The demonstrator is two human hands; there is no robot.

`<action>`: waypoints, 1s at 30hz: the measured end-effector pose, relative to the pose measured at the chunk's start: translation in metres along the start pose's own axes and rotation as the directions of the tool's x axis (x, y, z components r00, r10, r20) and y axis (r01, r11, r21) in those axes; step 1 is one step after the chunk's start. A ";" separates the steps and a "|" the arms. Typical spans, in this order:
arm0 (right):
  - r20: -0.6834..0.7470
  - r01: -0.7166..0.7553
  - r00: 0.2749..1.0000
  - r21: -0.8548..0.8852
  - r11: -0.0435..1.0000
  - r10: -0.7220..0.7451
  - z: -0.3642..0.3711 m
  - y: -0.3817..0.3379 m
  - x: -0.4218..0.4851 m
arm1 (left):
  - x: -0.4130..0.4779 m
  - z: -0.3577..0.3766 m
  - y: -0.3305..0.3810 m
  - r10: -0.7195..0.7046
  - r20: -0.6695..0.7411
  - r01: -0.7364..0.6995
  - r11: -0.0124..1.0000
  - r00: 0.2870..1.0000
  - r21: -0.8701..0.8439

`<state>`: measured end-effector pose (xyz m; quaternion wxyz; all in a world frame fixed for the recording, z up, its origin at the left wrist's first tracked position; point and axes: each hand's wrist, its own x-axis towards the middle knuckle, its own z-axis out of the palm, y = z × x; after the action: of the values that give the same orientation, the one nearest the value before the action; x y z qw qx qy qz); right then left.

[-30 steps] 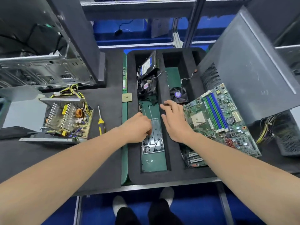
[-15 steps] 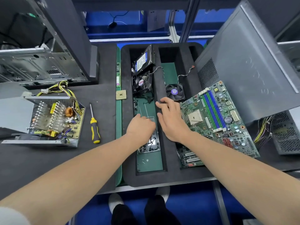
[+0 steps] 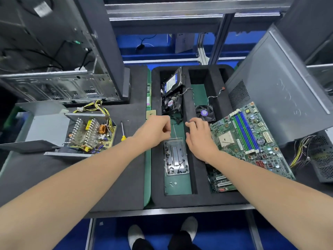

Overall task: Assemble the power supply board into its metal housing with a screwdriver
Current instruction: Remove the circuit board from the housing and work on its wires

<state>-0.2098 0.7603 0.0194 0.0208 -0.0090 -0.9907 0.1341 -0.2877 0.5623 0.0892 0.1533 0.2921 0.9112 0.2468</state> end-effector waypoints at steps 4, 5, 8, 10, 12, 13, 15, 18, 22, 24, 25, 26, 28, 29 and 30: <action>0.130 -0.096 0.988 0.093 0.991 0.084 -0.026 -0.034 0.025 | -0.024 -0.062 -0.019 -0.038 -0.175 0.021 0.995 0.984 -0.100; 0.171 -0.076 0.984 0.163 0.984 0.048 -0.032 -0.051 0.029 | -0.032 -0.078 -0.027 -0.044 -0.225 0.026 0.996 0.973 -0.081; 0.289 -0.018 0.953 0.347 0.938 -0.089 -0.037 -0.114 0.028 | -0.061 -0.119 -0.055 -0.061 -0.311 0.050 0.998 0.949 -0.043; 0.366 -0.010 0.922 0.351 0.936 -0.128 -0.029 -0.155 0.024 | -0.084 -0.139 -0.076 -0.100 -0.335 0.096 0.995 0.937 -0.028; 0.415 -0.045 0.905 0.314 0.948 -0.094 -0.017 -0.188 0.021 | -0.111 -0.152 -0.098 -0.161 -0.343 0.162 0.986 0.925 -0.028; 0.414 -0.064 0.908 0.289 0.955 -0.064 -0.012 -0.201 0.019 | -0.124 -0.156 -0.108 -0.190 -0.338 0.190 0.981 0.922 -0.032; 0.394 -0.105 0.919 0.237 0.966 0.004 -0.005 -0.220 0.019 | -0.151 -0.159 -0.130 -0.240 -0.310 0.232 0.971 0.920 -0.063; 0.450 -0.284 0.883 0.286 0.915 0.134 -0.004 -0.231 0.031 | -0.183 -0.156 -0.159 -0.344 -0.291 0.306 0.937 0.893 -0.170; 0.512 -0.567 0.809 0.551 0.612 0.290 -0.009 -0.228 0.046 | -0.201 -0.144 -0.184 -0.487 -0.314 0.426 0.871 0.815 -0.244; 0.506 -0.602 0.798 0.679 0.420 0.327 -0.010 -0.228 0.045 | -0.203 -0.141 -0.191 -0.543 -0.288 0.455 0.831 0.789 -0.320; 0.521 -0.611 0.788 0.724 0.319 0.328 -0.011 -0.231 0.042 | -0.202 -0.141 -0.194 -0.569 -0.286 0.459 0.808 0.771 -0.368; 0.541 -0.617 0.781 0.746 0.250 0.314 -0.013 -0.236 0.039 | -0.202 -0.140 -0.196 -0.591 -0.287 0.457 0.786 0.754 -0.417; 0.566 -0.622 0.777 0.757 0.200 0.276 -0.015 -0.246 0.030 | -0.202 -0.137 -0.197 -0.618 -0.284 0.442 0.751 0.733 -0.490; 0.564 -0.619 0.780 0.760 0.197 0.270 -0.016 -0.251 0.026 | -0.203 -0.134 -0.197 -0.625 -0.280 0.431 0.736 0.729 -0.522; 0.556 -0.614 0.782 0.763 0.202 0.280 -0.017 -0.255 0.023 | -0.204 -0.132 -0.197 -0.633 -0.275 0.423 0.722 0.724 -0.547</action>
<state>-0.2352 0.5198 0.1049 -0.1666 -0.2664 -0.6791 0.6634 -0.2740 0.2516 0.1199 0.0697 -0.0960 0.8836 0.4529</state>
